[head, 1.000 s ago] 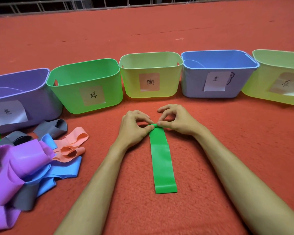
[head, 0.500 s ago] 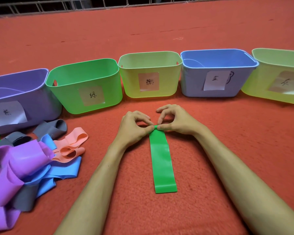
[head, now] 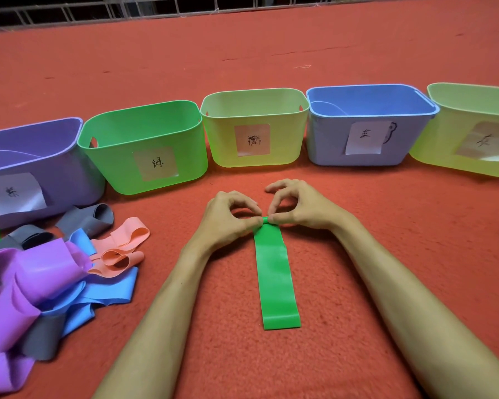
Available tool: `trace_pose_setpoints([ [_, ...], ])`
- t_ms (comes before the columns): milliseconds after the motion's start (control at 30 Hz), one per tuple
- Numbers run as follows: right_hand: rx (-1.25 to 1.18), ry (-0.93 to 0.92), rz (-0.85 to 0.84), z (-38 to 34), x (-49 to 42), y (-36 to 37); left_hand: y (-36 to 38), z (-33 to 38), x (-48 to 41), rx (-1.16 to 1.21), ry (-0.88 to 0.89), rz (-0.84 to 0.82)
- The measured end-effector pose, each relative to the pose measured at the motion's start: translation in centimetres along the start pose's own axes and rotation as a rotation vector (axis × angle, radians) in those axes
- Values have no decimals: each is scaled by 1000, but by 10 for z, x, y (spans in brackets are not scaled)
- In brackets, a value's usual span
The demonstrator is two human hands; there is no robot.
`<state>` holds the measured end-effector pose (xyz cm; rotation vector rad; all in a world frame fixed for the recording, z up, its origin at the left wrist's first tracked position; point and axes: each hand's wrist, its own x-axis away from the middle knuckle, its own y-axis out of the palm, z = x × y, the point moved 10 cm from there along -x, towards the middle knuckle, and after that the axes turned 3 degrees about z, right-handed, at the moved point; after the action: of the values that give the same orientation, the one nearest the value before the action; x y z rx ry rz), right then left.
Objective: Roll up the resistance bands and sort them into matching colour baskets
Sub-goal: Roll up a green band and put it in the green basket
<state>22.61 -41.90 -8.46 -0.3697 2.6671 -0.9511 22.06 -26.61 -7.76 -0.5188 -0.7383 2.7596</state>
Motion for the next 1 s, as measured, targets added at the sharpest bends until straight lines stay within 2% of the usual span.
trace_pose_setpoints([
  [67, 2, 2, -19, -1, 0, 1, -1, -2, -1, 37, -18, 1],
  [367, -5, 20, -58, -2, 3, 3, -3, 1, 1, -101, 12, -27],
  [633, -193, 120, -9, 6, 0, 0, -9, 1, 5, 24, 34, 77],
  [767, -138, 92, 3, 9, -1, 0, -11, -6, 4, 151, -9, 107],
  [1000, -23, 20, 45, 7, -1, -1, -8, -11, 3, 113, -33, 78],
])
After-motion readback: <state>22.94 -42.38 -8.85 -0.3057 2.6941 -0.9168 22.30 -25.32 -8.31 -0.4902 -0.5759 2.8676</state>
